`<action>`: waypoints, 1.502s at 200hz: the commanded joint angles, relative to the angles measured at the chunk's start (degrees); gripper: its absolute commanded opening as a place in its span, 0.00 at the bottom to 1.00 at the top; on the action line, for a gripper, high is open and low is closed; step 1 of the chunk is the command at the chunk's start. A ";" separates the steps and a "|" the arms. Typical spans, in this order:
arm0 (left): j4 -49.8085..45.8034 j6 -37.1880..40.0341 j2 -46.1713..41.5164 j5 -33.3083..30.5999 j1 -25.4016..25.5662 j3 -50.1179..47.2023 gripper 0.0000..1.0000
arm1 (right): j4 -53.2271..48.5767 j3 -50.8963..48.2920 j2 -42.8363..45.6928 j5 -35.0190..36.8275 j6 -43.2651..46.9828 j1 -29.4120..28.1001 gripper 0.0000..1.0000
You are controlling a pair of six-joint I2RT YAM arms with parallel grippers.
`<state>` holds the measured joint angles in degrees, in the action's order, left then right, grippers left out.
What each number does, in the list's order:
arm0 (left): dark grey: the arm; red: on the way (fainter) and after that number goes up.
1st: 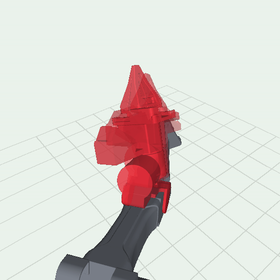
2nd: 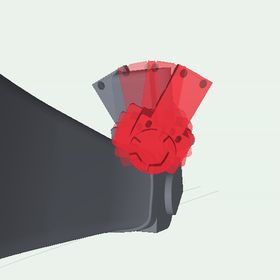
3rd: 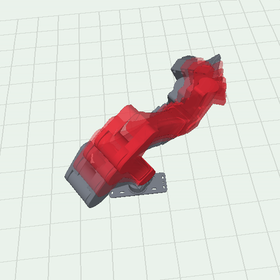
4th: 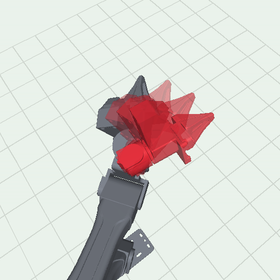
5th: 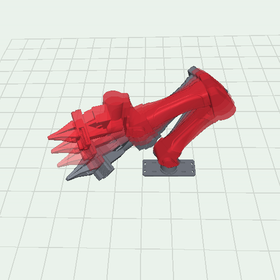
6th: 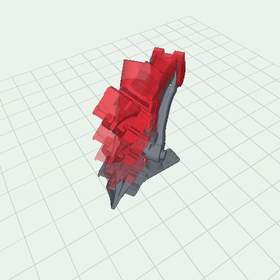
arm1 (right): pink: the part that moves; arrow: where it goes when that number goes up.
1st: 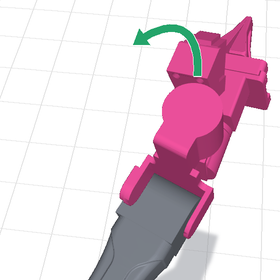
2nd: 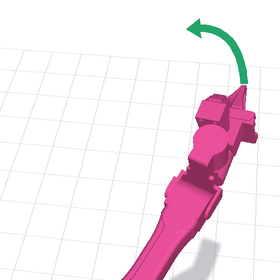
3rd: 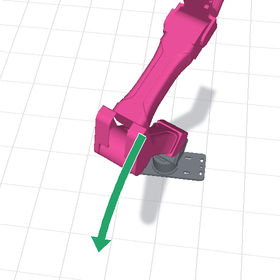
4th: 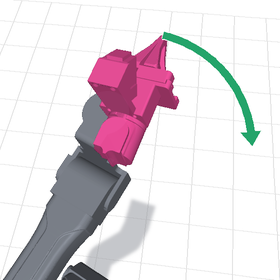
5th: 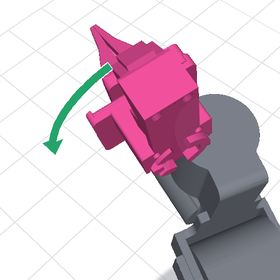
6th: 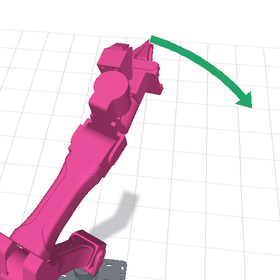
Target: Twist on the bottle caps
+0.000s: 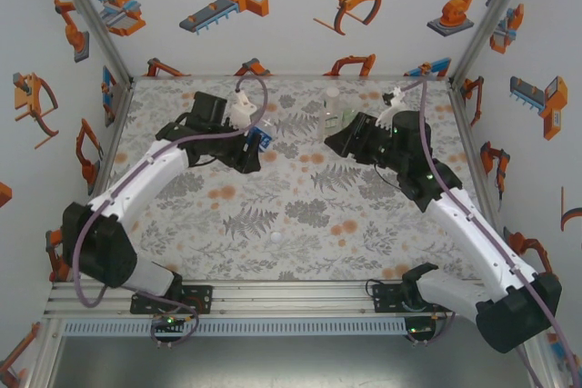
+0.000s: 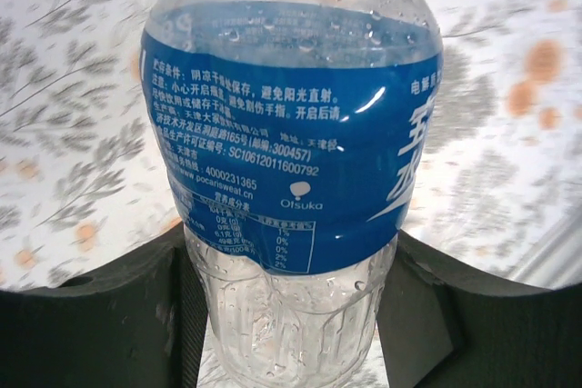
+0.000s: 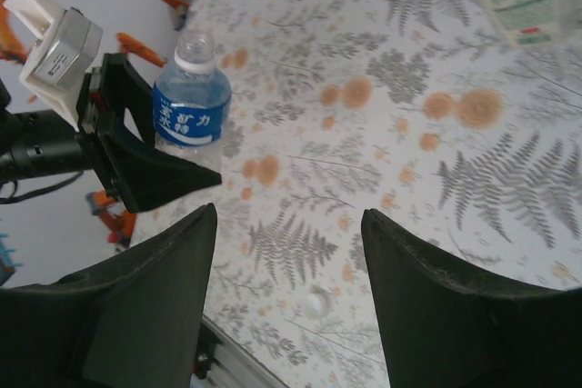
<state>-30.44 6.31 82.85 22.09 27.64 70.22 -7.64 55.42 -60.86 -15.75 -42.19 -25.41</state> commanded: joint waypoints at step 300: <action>42.40 -21.29 -18.59 29.56 10.50 -11.62 0.78 | 30.62 8.52 -4.60 -14.09 7.17 -16.01 0.13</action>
<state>7.09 -12.38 65.47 46.76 37.85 57.08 18.44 62.87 -67.61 -24.93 -36.93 -41.12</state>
